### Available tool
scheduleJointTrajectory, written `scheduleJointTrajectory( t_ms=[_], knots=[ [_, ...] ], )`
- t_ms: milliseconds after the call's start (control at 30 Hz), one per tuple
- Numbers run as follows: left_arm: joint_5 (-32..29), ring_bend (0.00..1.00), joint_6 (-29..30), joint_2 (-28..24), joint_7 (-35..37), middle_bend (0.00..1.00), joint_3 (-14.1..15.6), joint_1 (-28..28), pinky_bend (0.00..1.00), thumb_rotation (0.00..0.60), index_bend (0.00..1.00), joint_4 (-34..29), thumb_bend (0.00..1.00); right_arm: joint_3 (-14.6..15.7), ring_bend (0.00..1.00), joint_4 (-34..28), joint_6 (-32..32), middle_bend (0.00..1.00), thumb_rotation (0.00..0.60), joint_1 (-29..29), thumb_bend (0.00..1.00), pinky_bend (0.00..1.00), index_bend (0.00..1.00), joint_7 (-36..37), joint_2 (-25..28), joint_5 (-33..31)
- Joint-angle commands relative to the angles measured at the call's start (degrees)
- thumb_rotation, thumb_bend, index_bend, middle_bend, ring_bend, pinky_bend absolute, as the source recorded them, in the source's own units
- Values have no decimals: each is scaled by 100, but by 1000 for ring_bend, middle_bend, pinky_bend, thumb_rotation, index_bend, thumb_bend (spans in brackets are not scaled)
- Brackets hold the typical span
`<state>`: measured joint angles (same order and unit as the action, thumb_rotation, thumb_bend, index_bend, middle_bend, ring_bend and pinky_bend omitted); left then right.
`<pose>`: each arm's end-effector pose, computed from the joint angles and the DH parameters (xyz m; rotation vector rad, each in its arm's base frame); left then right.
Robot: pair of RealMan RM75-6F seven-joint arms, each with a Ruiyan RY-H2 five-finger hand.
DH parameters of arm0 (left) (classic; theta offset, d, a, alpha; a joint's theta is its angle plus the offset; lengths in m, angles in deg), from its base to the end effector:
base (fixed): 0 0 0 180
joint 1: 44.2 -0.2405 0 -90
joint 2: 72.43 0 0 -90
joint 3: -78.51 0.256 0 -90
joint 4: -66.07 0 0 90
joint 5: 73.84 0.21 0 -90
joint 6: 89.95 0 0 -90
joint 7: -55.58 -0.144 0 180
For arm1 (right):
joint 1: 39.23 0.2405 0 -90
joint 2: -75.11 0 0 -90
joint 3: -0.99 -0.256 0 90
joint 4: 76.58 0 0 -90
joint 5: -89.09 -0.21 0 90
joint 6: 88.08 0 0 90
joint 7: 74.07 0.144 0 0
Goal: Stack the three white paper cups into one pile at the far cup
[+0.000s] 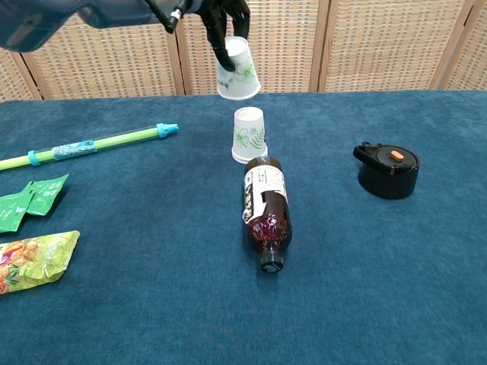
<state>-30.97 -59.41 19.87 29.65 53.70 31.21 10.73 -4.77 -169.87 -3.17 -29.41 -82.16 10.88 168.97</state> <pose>0.0216 0.5033 0.0202 -1.8898 -0.7574 -0.9390 -0.2997 -0.2173 0.1694 1.3521 -0.7757 0.8611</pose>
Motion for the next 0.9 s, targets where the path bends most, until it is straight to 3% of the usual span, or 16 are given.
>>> scheduleJointTrajectory(
  t_ms=[33,367,733,767,867,900],
  knots=[
    [-659,432,-376,62,-250,410,209,390,402,600,550,215,94,-14,0,7,0,0,600,-15,0,0,0,15,10,0],
    [-1932,432,-289,-44,-709,410,888,863,381,600,549,187,90,-55,0,13,6,0,600,-62,0,0,0,84,39,27],
    [-2318,397,-197,205,-655,383,1164,1039,365,600,522,500,56,-89,0,-6,28,0,600,-108,0,0,0,148,72,83],
    [-2310,327,-218,216,-636,318,1176,1043,333,600,473,521,34,-91,0,-7,29,0,600,-110,0,0,0,155,73,92],
    [-2269,43,-302,222,-545,36,1193,1039,148,600,149,545,0,-105,0,-12,38,0,600,-123,0,0,0,189,80,99],
    [-2264,2,-358,197,-460,0,1160,1034,90,600,54,517,0,-109,0,-10,46,0,600,-130,0,0,0,194,84,103]
  ],
)
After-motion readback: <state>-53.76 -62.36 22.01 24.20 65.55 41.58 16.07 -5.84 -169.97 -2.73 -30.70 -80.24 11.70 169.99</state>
